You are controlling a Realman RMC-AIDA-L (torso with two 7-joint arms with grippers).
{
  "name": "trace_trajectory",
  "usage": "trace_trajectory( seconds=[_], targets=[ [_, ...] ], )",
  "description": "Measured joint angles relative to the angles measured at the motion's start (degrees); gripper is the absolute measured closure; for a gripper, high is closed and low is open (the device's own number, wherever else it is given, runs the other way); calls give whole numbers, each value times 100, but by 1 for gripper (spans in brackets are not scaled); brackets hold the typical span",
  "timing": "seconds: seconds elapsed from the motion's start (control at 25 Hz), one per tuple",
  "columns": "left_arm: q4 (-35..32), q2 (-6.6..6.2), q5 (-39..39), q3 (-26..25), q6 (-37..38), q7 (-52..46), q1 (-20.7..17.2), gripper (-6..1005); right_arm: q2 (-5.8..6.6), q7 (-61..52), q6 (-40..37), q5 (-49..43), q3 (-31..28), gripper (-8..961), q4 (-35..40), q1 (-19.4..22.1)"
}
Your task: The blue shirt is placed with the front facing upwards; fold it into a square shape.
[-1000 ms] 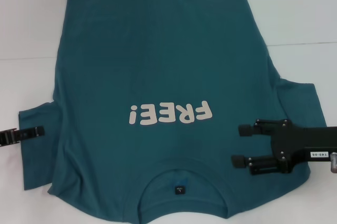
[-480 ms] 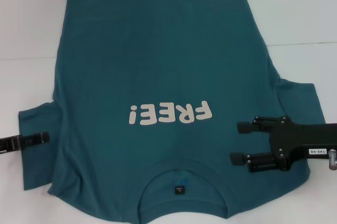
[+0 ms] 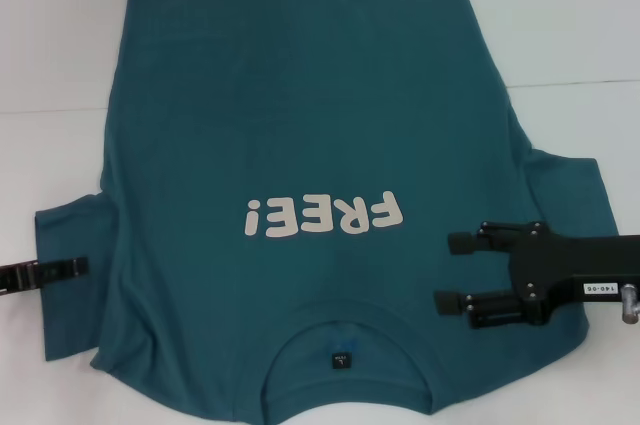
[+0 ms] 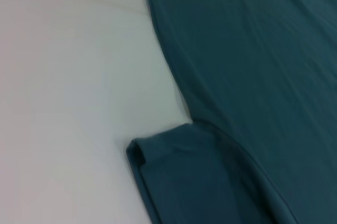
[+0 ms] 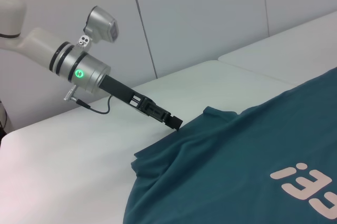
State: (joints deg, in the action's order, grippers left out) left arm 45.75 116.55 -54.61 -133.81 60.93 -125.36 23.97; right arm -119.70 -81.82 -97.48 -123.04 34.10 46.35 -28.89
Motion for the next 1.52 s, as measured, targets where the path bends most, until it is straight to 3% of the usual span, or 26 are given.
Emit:
trace_trajectory(
  seconds=[0.2, 1.24, 1.52],
  targets=[
    [192, 61, 0, 1, -73, 3, -102, 117, -1, 0, 0, 0, 0, 34, -4, -10],
    [-17, 77, 0, 84, -20, 14, 18, 127, 8, 0, 33, 0, -19, 34, -1, -38],
    [38, 90, -6, 72, -20, 29, 57, 404, 8, 0, 107, 0, -11, 35, 0, -38]
  ],
)
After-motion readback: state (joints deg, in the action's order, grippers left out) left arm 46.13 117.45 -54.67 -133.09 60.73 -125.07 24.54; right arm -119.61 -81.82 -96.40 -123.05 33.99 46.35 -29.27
